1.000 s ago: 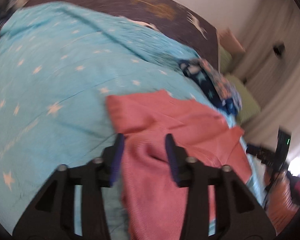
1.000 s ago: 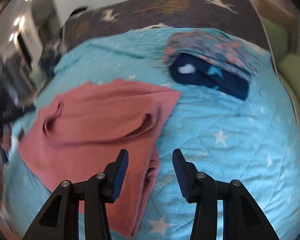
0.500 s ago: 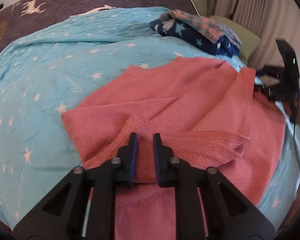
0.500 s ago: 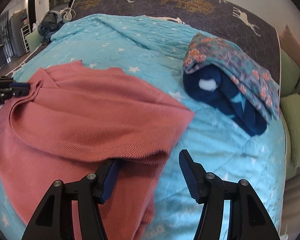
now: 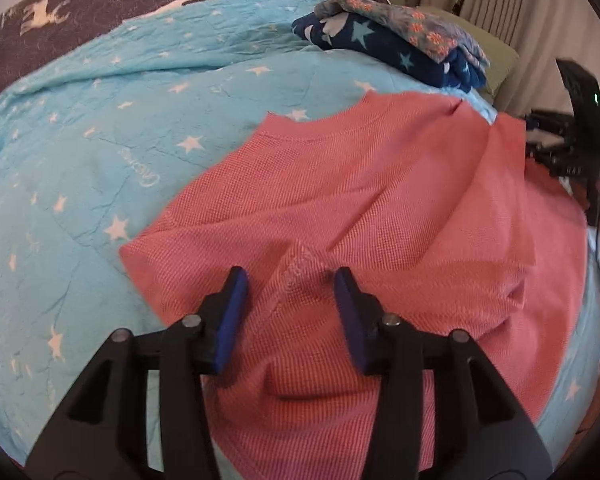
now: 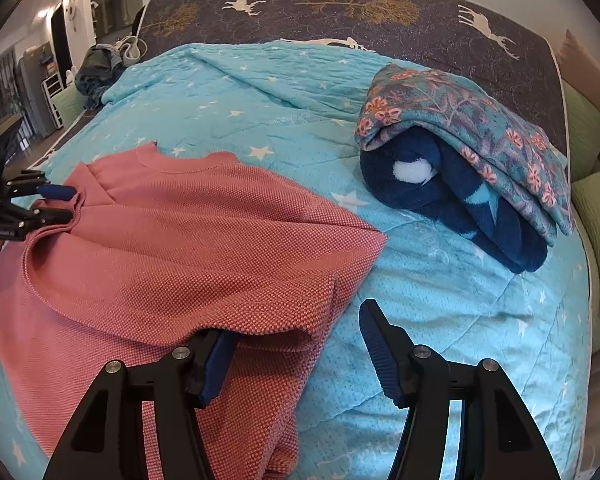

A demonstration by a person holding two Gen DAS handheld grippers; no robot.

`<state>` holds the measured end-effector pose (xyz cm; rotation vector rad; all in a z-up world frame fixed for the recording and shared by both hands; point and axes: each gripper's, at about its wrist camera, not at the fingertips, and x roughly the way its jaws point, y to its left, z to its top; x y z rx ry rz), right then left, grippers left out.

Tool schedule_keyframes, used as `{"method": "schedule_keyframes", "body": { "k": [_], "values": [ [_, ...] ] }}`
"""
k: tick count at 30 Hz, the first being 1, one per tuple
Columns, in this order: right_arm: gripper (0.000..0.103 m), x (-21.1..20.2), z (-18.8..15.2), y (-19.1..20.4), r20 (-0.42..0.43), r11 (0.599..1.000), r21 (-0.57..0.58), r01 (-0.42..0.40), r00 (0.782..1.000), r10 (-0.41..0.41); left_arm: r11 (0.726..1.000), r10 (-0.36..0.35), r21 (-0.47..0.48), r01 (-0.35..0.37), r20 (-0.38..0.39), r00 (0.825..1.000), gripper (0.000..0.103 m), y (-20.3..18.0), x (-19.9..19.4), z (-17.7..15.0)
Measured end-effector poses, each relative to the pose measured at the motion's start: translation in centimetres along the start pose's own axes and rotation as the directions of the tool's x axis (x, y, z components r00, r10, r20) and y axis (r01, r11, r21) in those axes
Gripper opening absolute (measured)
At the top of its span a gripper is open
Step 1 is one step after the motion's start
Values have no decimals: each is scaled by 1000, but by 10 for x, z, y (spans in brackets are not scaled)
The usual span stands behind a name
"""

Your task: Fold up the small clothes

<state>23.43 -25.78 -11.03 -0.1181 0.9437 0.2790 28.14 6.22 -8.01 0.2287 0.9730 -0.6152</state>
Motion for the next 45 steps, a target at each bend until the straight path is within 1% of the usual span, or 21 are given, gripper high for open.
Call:
{"method": "schedule_keyframes", "body": {
  "k": [1,3,6,8,10,11,12,13,15,18,20,24,26,28,30,32,33,36,39,42,45],
  "values": [
    [62,1,0,1,0,1000,-5,2,1000,-2,1000,-22,-6,22,2,1000,11,0,0,1],
    [63,1,1,2,1,1000,-18,7,1000,-7,1000,-6,17,5,34,999,10,-7,-6,0],
    [63,1,4,1,5,1000,-18,6,1000,-6,998,41,31,-46,152,987,9,-17,-29,2],
    [63,0,6,-1,16,1000,-3,4,1000,-4,999,39,-24,-34,250,967,9,-8,-48,9],
    [63,0,11,-7,28,999,36,12,1000,-13,991,93,-120,-59,303,948,9,12,-56,17],
    [63,1,13,-10,32,998,56,13,999,-15,983,125,-166,-77,302,945,10,23,-55,19],
    [63,3,15,-16,32,996,84,6,999,-8,966,177,-232,-113,273,946,10,40,-47,20],
    [63,6,17,-21,31,994,111,-5,1000,1,954,186,-276,-117,242,952,10,51,-38,19],
    [63,12,20,-35,24,982,183,-49,999,46,939,162,-331,-94,185,969,10,64,-21,11],
    [63,18,20,-55,25,950,278,-138,990,137,945,158,-314,-97,175,972,10,57,-10,-2],
    [63,19,19,-63,40,933,305,-188,982,185,947,135,-314,-73,179,974,10,54,-9,-7],
    [63,16,19,-77,96,885,345,-313,950,298,945,126,-323,-61,183,975,10,55,-11,-6],
    [63,9,20,-80,132,871,348,-347,938,321,943,122,-328,-57,182,976,10,57,-11,-7],
    [63,-1,22,-82,177,863,337,-377,925,335,941,116,-334,-49,183,976,10,58,-9,-8],
    [63,-8,24,-77,178,877,281,-390,919,352,938,107,-345,-37,187,977,10,61,-9,-10],
    [63,-8,25,-67,137,905,217,-365,930,342,932,95,-361,-18,195,976,10,63,-8,-12],
    [63,-5,25,-57,99,930,169,-328,944,315,929,89,-369,-9,199,976,10,64,-8,-13],
    [63,5,20,-35,29,964,65,-257,966,255,923,76,-384,8,204,976,10,66,-5,-16],
    [63,14,19,-15,-13,978,-35,-206,979,206,919,62,-394,25,208,976,10,69,-3,-17],
    [63,21,23,-9,-34,978,-67,-196,980,194,914,58,-403,34,212,976,10,71,-2,-19],
    [63,15,23,-9,-37,976,-99,-196,980,193,914,57,-404,35,214,975,10,70,-2,-20]
  ]
}}
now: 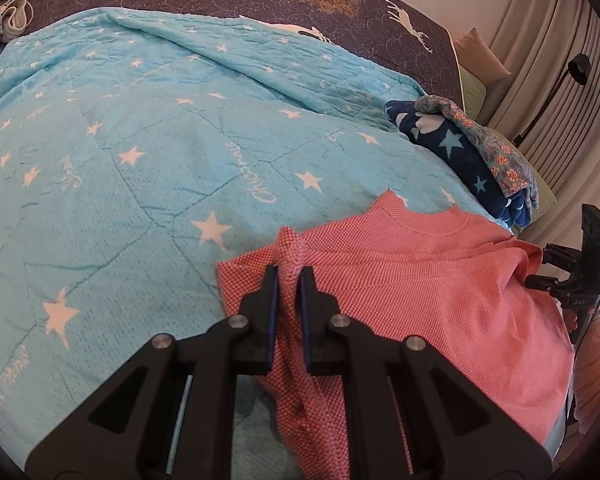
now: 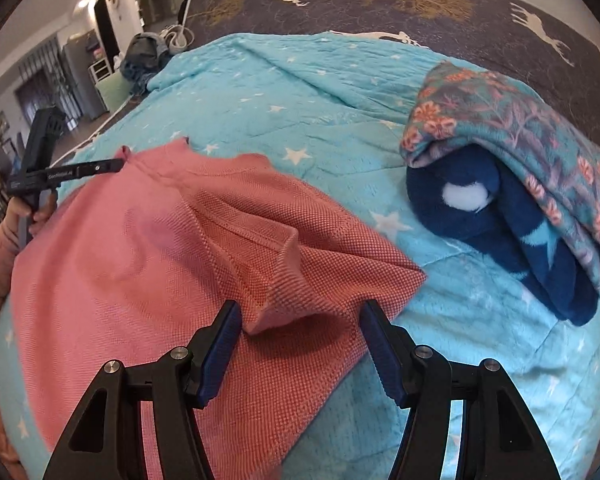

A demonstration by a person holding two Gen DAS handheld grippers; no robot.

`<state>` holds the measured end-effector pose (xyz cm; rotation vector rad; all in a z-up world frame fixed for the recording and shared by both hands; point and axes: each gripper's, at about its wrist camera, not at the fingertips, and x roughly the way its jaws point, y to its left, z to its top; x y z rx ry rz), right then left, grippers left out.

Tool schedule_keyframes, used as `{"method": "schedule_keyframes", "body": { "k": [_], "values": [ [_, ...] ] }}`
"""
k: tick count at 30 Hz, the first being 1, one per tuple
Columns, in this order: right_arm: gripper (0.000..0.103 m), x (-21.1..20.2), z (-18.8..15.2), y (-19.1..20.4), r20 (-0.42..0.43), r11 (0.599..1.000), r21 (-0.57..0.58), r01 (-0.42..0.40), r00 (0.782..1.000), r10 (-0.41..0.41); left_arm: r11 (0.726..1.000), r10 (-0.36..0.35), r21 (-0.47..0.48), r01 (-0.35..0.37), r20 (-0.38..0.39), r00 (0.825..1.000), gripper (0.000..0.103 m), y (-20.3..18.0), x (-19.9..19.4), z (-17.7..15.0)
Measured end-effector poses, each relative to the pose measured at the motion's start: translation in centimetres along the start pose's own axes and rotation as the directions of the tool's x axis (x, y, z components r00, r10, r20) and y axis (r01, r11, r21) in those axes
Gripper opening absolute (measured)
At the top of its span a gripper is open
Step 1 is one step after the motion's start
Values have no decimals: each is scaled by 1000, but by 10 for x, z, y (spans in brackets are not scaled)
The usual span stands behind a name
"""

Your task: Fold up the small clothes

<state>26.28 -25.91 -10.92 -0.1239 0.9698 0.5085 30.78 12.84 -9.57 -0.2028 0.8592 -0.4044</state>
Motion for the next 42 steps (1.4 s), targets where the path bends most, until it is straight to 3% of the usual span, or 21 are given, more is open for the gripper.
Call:
{"method": "schedule_keyframes", "body": {
  "k": [5,11,12,14,15,16,19,21,24,28,31,33,36,39,42],
  "values": [
    [70,-22,-12,-2,8,1000,-30,-8,1000,9,1000,-11,-10,11,-3,1000,10,1,0,-1],
    [69,4,-3,-3,9,995,-66,71,997,-71,1000,-8,-6,8,-2,1000,10,2,-1,-1],
    [65,6,2,-3,35,996,-60,65,997,-63,1000,-10,-7,10,-3,1000,10,2,-1,-1],
    [44,9,9,-2,61,997,-61,54,997,-50,1000,-9,-6,8,-2,1000,10,1,0,-1],
    [15,13,13,-2,58,997,-52,51,997,-48,1000,-6,-4,6,1,1000,10,1,-1,-1],
    [5,15,15,-3,54,998,-34,55,997,-53,1000,-3,-2,3,4,1000,10,1,-1,-1],
    [4,5,13,-9,123,998,47,39,991,-45,999,24,23,-25,50,998,8,-5,-11,0],
    [4,-13,9,-17,183,992,122,-10,983,-13,997,41,65,-50,126,991,7,-15,-29,0],
    [4,-43,7,-25,267,980,183,-78,963,27,988,3,148,-35,215,977,7,-39,-57,4],
    [5,-65,20,-35,328,974,217,-71,945,-5,975,22,209,-80,266,964,7,-58,-63,30],
    [5,-59,35,-46,327,969,243,-52,944,-32,973,69,198,-121,249,966,7,-50,-44,57],
    [5,-45,45,-52,302,969,245,-26,952,-51,972,100,191,-136,187,977,8,-40,-19,65],
    [8,0,50,-64,191,968,250,13,980,-62,973,143,174,-153,71,987,8,-21,25,60],
    [14,40,40,-65,76,963,263,54,994,-76,977,145,155,-144,1,989,9,-13,42,48],
    [21,40,33,-66,97,960,276,49,992,-79,984,124,124,-131,61,990,10,-10,21,51]
  ]
}}
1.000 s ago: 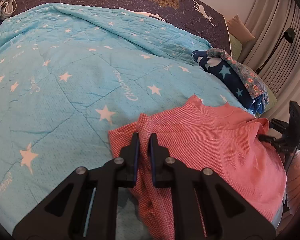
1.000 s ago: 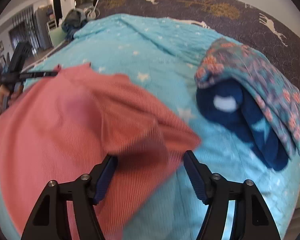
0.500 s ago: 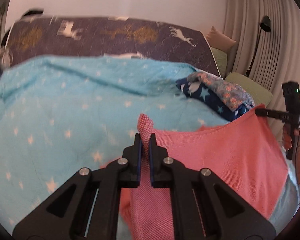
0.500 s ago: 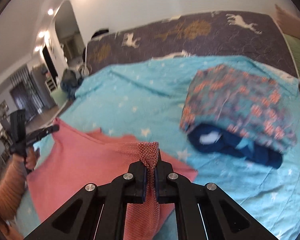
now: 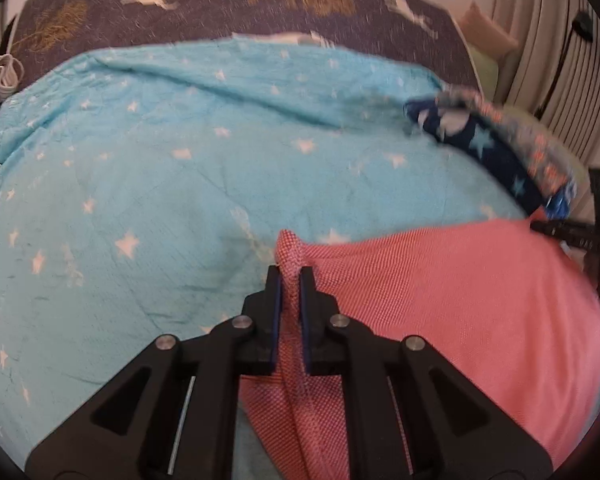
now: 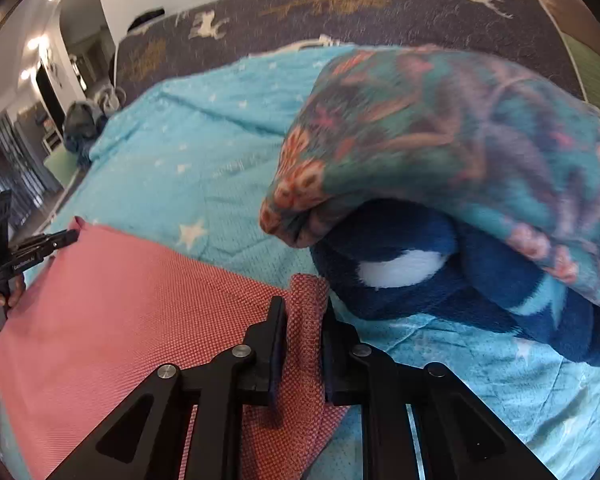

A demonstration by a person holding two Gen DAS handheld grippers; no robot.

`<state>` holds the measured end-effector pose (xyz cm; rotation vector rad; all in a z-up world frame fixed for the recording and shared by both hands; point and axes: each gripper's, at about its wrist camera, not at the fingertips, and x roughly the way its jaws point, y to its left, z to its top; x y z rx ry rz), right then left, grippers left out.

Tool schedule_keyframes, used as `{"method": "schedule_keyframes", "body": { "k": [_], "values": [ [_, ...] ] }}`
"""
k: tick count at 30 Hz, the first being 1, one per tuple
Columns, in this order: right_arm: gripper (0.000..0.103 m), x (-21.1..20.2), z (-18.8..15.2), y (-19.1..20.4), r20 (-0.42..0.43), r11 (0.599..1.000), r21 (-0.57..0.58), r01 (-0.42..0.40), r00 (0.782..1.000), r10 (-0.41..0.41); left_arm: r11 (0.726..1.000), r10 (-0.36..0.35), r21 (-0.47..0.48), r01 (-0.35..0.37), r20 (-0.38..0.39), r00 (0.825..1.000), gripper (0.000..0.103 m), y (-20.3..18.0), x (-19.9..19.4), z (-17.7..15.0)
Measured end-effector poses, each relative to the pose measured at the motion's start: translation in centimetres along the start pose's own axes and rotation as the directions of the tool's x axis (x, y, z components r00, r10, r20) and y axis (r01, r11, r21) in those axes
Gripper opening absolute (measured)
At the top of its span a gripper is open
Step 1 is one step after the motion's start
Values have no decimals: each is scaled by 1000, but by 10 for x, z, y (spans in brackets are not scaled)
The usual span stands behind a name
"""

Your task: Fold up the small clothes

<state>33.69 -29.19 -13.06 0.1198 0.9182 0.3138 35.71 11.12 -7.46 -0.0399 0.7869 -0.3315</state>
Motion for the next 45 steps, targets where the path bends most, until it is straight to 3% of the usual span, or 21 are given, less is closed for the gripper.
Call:
{"method": "schedule_keyframes", "body": {
  "k": [1,3,7,8,10,12,17,20,23,25,26,29,35,36,39,41,43,44,45],
  "values": [
    [28,-7,0,-3,4,1000,22,7,1000,-7,1000,7,-6,-7,12,1000,11,1,-5,1],
    [29,-24,-4,-11,7,998,68,-2,1000,2,1000,21,-22,-20,25,999,11,5,-23,-1],
    [38,-72,-27,-14,19,995,97,11,1000,-13,998,-25,-65,27,34,999,12,7,-71,-25],
    [39,-84,-34,-12,27,995,102,0,1000,-3,997,-34,-67,36,30,999,15,6,-84,-34],
    [50,-116,-59,-6,46,993,112,-30,999,25,996,-36,-77,39,34,999,39,0,-118,-60],
    [56,-141,-81,0,51,990,128,-55,998,48,991,-58,-118,62,36,998,50,-4,-144,-86],
    [67,-178,-141,14,80,950,245,-194,981,179,975,-106,-198,100,-21,994,57,-22,-168,-142],
    [67,-175,-168,22,63,915,310,-257,966,250,979,-86,-190,72,-70,994,57,-32,-161,-157],
    [67,-164,-187,28,56,866,402,-299,952,302,986,-42,-164,34,-46,998,56,-41,-156,-158],
    [67,-152,-196,32,37,821,483,-305,944,329,976,-55,-213,49,-22,998,32,-38,-159,-157],
    [67,-149,-198,35,28,812,501,-299,943,330,965,-78,-252,75,-2,997,30,-35,-160,-153],
    [68,-152,-196,46,33,830,481,-281,952,303,958,-80,-270,93,61,995,30,-31,-166,-145],
    [68,-153,-188,54,49,833,476,-282,954,295,957,-156,-248,150,-5,988,30,-34,-155,-154],
    [68,-154,-189,55,49,835,474,-280,955,293,954,-164,-257,157,-5,986,31,-31,-154,-156],
    [68,-154,-190,57,43,840,465,-281,954,296,924,-259,-290,248,-2,966,59,-26,-153,-159],
    [68,-154,-193,57,35,843,464,-272,956,290,899,-338,-300,318,-15,941,62,-27,-150,-155],
    [68,-153,-195,55,29,840,473,-266,958,287,906,-353,-266,330,-46,934,62,-33,-146,-148],
    [68,-153,-196,54,30,836,480,-266,957,288,911,-355,-247,330,-66,932,57,-36,-144,-145],
    [68,-152,-196,53,34,830,488,-270,956,291,914,-359,-234,331,-90,929,33,-38,-143,-143]
  ]
}}
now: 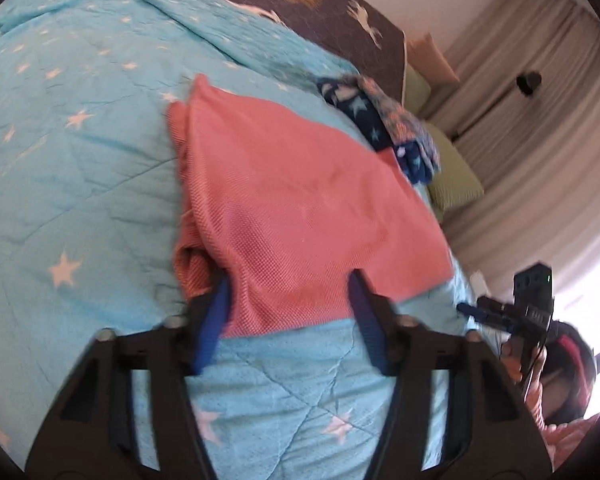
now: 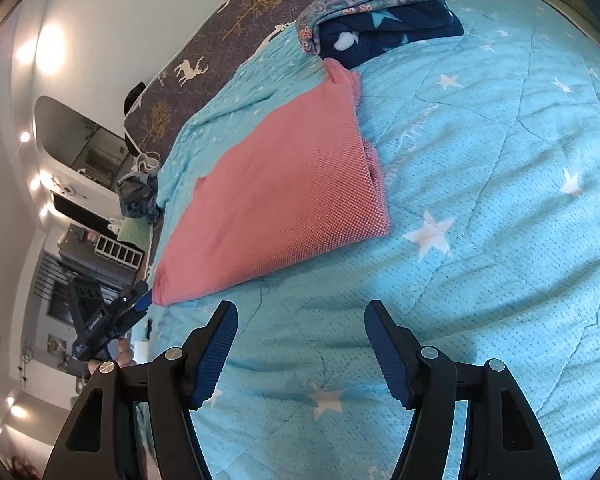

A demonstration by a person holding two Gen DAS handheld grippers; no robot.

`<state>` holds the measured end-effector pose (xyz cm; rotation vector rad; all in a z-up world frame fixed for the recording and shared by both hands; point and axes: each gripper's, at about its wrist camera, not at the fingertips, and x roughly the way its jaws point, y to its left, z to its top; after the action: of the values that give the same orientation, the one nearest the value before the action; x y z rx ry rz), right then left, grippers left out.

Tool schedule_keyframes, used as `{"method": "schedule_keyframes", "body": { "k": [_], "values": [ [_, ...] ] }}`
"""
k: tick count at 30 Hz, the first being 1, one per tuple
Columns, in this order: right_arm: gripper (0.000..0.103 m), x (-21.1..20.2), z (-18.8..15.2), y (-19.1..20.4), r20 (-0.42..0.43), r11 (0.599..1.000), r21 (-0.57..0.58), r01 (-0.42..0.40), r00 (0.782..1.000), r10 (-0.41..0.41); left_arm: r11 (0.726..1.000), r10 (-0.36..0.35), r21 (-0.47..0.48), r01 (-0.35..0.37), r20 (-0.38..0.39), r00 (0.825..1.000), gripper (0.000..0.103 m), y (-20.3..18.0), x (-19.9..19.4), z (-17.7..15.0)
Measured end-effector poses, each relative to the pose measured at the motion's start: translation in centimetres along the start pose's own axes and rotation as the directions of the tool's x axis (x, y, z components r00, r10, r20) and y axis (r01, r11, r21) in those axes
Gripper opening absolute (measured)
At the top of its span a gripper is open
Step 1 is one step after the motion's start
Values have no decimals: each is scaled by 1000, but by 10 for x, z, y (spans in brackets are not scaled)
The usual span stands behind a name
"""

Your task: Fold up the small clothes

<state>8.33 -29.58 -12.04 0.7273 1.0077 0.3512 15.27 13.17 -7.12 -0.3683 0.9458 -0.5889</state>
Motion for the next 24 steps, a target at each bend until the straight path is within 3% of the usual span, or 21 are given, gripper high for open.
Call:
{"method": "schedule_keyframes", "body": {
  "k": [1,4,7,10,13,14,16,18,24],
  "values": [
    [68,-1,-1,0,2,1000,1,-2,1000,2,1000,9,10,-9,-23,1000,15,-1,1,1],
    [68,-6,-2,1,14,1000,-14,14,1000,-14,994,102,54,-98,-66,993,9,6,-5,-4],
    [68,-14,2,-2,33,999,-19,42,999,-42,985,171,38,-169,-85,982,9,29,-11,-15],
    [68,-20,8,-7,50,998,-6,63,997,-63,992,124,2,-124,-53,991,9,38,-22,-25],
    [68,-24,11,-10,60,997,-2,75,995,-74,990,135,35,-133,-36,990,9,28,-25,-28],
    [68,-25,11,-10,63,997,-6,76,995,-76,990,133,42,-131,-35,991,10,25,-24,-27],
    [68,-27,12,-9,69,997,-20,71,995,-70,990,137,38,-136,-28,990,34,21,-21,-23],
    [68,-27,13,-10,69,998,-20,59,996,-58,992,129,1,-129,-11,992,50,24,-17,-18],
    [70,-8,15,-26,11,997,60,-50,999,50,988,100,-114,-101,-12,995,50,35,2,-13]
  ]
}}
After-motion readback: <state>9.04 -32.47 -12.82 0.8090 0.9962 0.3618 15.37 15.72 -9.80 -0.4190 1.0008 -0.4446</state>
